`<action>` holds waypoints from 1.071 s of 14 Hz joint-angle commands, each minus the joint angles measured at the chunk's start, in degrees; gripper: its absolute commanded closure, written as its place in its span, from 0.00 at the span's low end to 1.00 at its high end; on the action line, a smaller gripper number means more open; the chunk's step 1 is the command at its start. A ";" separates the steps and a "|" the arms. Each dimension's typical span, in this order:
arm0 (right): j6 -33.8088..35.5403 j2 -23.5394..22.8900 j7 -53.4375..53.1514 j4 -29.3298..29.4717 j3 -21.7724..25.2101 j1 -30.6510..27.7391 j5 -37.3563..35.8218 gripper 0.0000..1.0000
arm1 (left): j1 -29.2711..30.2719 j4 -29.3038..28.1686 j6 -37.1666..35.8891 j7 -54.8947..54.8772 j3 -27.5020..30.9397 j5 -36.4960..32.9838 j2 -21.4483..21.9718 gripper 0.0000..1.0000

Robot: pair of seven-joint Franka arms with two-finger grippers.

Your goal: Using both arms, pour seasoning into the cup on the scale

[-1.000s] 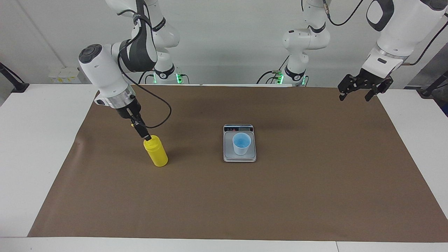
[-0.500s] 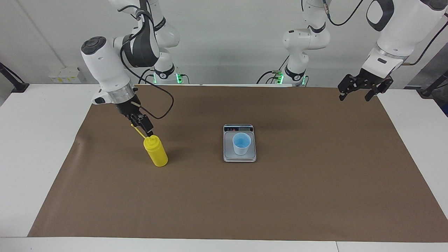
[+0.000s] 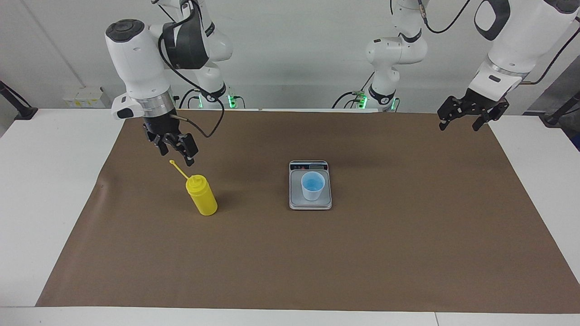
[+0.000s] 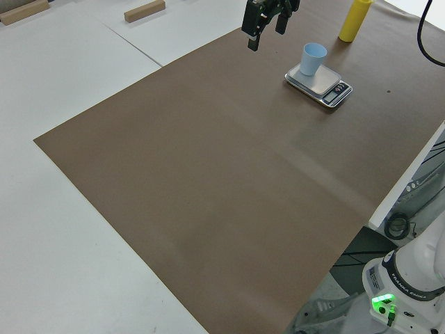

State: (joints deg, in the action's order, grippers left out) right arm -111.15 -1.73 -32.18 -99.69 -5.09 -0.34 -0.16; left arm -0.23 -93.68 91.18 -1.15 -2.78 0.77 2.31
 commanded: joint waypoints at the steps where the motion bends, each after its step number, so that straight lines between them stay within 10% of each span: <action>1: 3.65 -3.36 1.24 6.25 -0.62 -0.62 -1.33 0.00 | 0.41 -1.86 -0.04 0.54 -0.12 0.02 1.73 0.00; 15: 8.32 3.75 13.80 -1.81 -0.62 -0.54 -3.53 0.00 | 0.41 -1.86 -0.04 0.54 -0.21 0.02 1.73 0.00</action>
State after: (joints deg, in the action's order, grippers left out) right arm -102.98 -1.14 -19.78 -98.11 -5.10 -0.33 -2.60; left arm -0.23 -93.68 91.18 -1.15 -2.78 0.77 2.31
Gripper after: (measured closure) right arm 0.000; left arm 0.000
